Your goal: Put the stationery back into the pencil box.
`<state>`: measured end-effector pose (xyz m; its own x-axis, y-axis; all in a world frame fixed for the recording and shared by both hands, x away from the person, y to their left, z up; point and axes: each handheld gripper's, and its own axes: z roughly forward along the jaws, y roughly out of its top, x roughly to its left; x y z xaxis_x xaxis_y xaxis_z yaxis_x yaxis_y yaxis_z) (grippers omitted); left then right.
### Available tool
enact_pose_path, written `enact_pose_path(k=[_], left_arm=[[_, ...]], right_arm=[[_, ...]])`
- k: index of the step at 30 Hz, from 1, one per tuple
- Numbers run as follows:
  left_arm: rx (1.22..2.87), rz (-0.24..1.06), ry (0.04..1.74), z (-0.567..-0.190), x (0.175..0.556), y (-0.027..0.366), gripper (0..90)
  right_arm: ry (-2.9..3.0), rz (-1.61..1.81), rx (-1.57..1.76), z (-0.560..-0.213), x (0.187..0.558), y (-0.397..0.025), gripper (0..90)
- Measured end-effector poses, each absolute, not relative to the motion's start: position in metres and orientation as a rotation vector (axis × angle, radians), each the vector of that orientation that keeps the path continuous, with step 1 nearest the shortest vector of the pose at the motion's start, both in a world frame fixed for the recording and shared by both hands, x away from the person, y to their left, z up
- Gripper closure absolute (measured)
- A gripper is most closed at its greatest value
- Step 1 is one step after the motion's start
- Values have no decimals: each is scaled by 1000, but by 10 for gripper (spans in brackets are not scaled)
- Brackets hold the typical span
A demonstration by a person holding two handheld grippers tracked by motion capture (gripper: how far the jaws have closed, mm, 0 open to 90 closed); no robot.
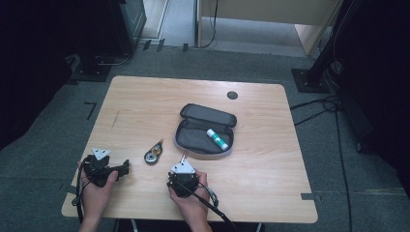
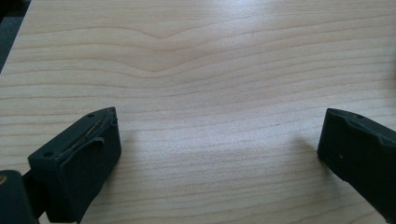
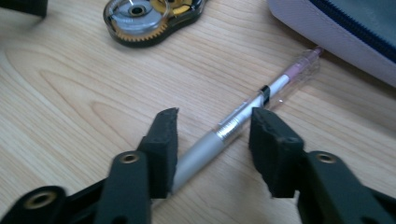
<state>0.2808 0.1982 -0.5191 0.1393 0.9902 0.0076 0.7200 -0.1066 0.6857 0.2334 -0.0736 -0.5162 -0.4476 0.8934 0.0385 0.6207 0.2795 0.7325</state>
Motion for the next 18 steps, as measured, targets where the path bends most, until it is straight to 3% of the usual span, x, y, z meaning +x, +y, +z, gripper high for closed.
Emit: enact_pose_path(k=[2,4,8,18], left_arm=[[1888,657,1633,-519,281,198,0],[1889,657,1632,-519,281,198,0],[1893,656,1630,-519,281,198,0],[1892,656,1630,-519,281,198,0]], right_arm=[[2184,981,1360,-516,233,-75,558],[2225,1025,1356,-515,233,-78,645],[2271,1054,1326,-514,232,-81,719],[2291,1070,1267,-513,227,-98,778]])
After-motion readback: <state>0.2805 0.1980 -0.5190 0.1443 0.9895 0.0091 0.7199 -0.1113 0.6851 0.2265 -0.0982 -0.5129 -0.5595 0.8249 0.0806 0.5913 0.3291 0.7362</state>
